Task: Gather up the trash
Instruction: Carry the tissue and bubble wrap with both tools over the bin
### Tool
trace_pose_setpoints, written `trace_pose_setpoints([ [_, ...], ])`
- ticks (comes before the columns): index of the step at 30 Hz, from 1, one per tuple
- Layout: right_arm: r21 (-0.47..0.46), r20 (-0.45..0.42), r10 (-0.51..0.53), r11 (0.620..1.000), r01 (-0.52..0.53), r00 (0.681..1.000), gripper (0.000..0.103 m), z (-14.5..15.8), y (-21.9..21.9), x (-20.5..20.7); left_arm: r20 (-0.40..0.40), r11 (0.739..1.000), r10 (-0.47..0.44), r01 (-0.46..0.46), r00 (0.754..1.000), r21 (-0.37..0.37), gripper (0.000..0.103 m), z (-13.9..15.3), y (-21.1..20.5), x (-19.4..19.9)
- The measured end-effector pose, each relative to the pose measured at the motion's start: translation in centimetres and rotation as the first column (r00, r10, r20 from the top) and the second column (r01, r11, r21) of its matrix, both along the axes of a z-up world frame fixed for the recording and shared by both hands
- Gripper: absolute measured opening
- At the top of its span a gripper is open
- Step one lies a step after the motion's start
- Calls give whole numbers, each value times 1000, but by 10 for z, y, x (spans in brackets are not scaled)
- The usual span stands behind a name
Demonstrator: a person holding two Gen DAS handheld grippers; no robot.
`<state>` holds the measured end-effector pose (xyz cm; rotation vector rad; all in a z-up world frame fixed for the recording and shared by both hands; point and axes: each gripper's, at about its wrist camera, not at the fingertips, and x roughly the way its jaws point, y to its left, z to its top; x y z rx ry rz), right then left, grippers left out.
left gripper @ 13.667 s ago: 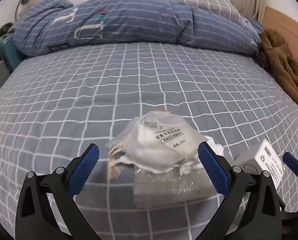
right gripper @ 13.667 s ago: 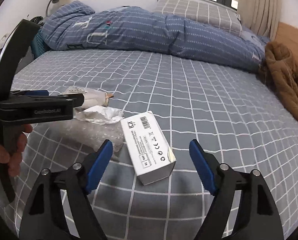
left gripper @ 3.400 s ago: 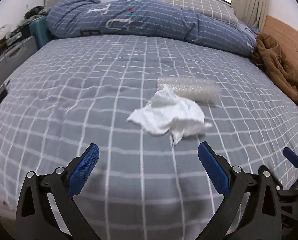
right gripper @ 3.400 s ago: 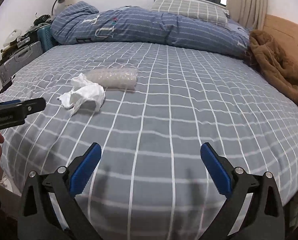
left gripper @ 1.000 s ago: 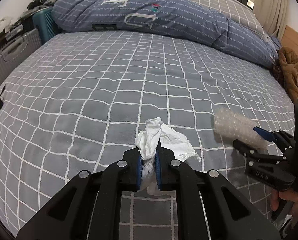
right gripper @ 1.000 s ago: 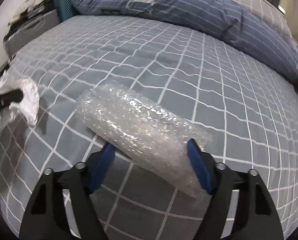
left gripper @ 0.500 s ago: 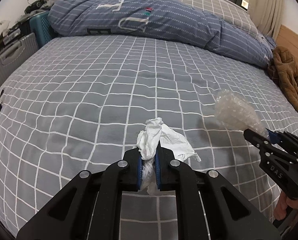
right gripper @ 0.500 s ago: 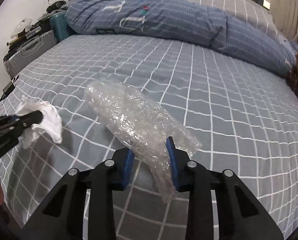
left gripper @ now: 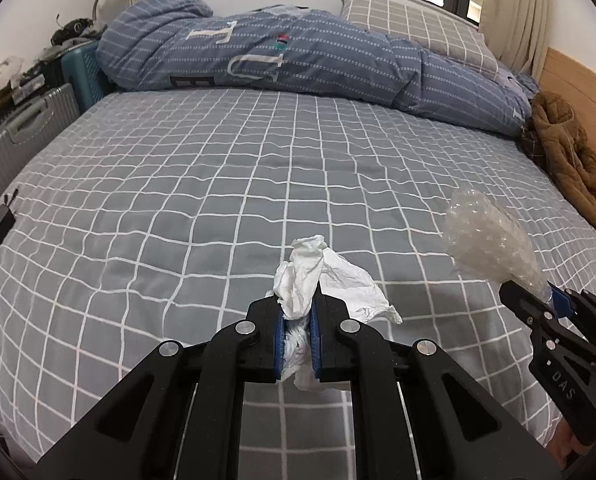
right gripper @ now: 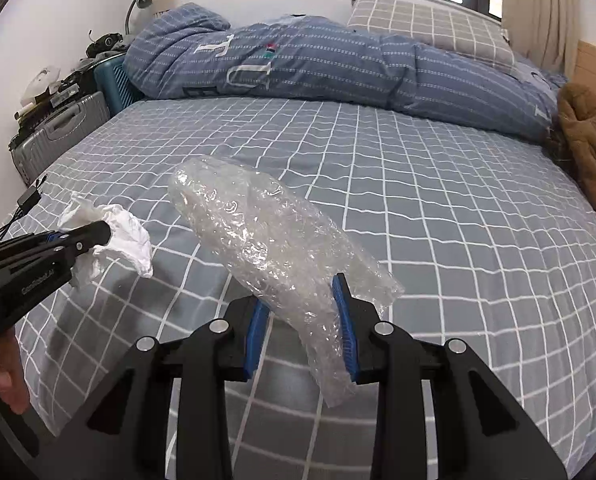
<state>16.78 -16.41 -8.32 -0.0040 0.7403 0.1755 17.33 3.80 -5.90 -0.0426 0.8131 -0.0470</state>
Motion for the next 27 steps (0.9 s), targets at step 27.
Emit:
trace_pose_setpoints([
  [27, 46, 78, -30, 999, 27, 996, 30, 55, -23, -126, 66, 1000, -18, 18, 998, 3, 9, 39, -38, -115],
])
